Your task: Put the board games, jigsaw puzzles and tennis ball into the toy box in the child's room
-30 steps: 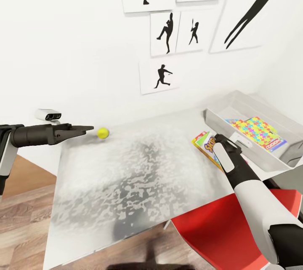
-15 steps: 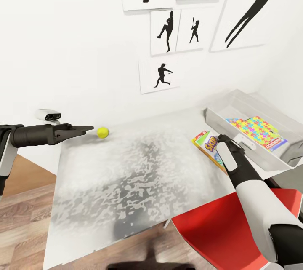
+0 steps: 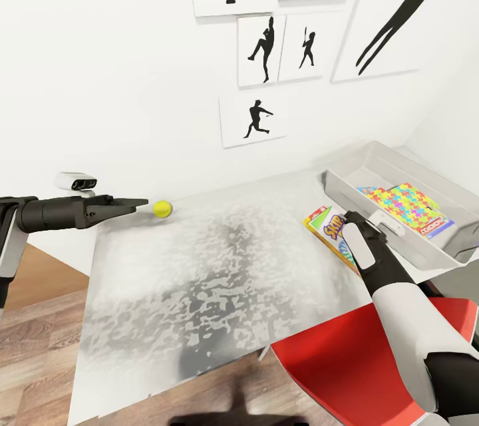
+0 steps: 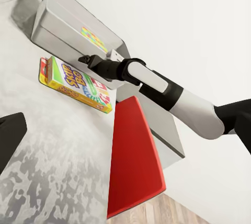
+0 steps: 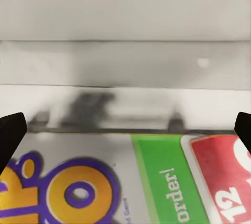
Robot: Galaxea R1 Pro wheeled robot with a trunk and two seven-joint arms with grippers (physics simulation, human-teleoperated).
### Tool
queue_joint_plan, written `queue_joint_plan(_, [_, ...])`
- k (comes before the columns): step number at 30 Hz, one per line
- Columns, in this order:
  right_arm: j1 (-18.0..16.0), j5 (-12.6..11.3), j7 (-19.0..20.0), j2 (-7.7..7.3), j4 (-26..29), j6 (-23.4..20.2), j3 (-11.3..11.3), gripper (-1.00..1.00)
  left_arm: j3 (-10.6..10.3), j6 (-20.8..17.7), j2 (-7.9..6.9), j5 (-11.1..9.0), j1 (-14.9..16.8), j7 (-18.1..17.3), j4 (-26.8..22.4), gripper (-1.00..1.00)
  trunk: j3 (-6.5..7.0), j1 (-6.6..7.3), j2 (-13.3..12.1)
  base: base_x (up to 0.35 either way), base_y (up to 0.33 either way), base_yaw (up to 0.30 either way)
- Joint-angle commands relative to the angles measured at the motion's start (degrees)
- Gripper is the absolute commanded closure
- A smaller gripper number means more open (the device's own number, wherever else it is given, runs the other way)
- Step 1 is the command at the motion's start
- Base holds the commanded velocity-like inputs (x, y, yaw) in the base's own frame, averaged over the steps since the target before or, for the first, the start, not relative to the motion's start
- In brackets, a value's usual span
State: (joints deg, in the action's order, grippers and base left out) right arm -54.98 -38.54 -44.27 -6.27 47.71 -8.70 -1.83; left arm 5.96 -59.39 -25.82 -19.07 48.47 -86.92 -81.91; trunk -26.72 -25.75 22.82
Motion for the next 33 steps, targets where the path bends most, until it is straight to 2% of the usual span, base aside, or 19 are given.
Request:
queue_joint_plan(1, [0.0, -0.1, -0.4, -0.06, 0.1, -0.4, -0.2, -1.00, 0.0, -0.6, -0.02, 0.0, 0.0, -0.2, 0.0, -1.00, -0.09, -0.03, 0.1, 0.000, 0.000, 0.000])
queue_joint_plan(21, [-0.1, -0.1, -0.3, -0.15, 0.1, -0.4, -0.2, -1.00, 0.2, -0.6, -0.06, -0.1, 0.0, -0.2, 0.0, -1.00, -1.54, -0.03, 0.1, 0.000, 0.000, 0.000])
queue_joint_plan(33, [-0.1, -0.1, -0.3, -0.18, 0.1, -0.4, -0.2, -1.00, 0.2, -0.6, -0.09, 0.0, 0.0, -0.2, 0.0, -1.00, -1.67, -0.03, 0.1, 0.000, 0.000, 0.000])
